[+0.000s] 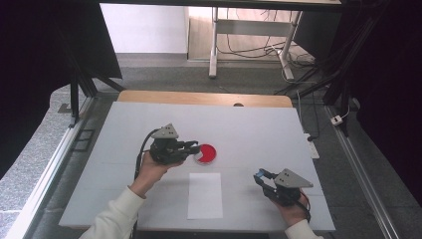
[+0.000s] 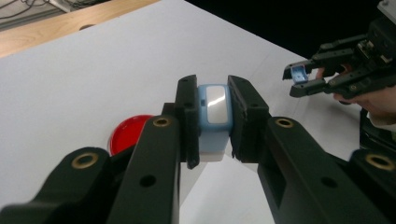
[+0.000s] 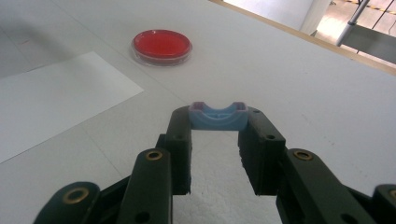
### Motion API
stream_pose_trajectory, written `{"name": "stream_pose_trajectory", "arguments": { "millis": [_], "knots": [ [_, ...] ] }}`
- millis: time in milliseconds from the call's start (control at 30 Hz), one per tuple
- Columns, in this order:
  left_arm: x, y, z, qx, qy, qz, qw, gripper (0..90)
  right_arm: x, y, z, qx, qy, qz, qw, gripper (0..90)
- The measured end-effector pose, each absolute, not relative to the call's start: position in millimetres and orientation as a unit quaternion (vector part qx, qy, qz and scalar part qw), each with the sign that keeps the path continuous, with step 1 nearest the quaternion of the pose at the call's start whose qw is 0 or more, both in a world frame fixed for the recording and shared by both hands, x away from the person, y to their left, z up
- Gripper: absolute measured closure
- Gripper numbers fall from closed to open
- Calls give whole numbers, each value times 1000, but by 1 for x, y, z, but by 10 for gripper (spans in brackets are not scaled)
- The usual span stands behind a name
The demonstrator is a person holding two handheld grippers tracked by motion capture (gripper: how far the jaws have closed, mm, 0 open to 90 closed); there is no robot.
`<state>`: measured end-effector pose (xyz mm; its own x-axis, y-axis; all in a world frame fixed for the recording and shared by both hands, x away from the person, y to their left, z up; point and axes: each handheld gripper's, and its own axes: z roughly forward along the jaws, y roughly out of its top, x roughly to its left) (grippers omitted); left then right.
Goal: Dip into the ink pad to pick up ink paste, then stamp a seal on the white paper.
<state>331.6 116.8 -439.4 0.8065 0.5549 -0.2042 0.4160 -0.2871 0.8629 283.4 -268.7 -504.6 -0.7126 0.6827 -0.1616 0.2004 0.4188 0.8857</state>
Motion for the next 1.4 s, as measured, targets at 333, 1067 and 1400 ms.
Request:
{"name": "stream_pose_trajectory", "arguments": {
  "millis": [333, 1067, 1400],
  "knots": [
    [326, 114, -438, 805, 292, 63, 513, 744, 283, -269, -504, 276, 800, 464, 260, 653],
    [313, 102, -439, 825, 259, 46, 500, 744, 282, -270, -504, 284, 797, 465, 261, 653],
    [300, 92, -449, 842, 239, 40, 482, 744, 282, -269, -504, 285, 799, 462, 258, 653]
  ]
}}
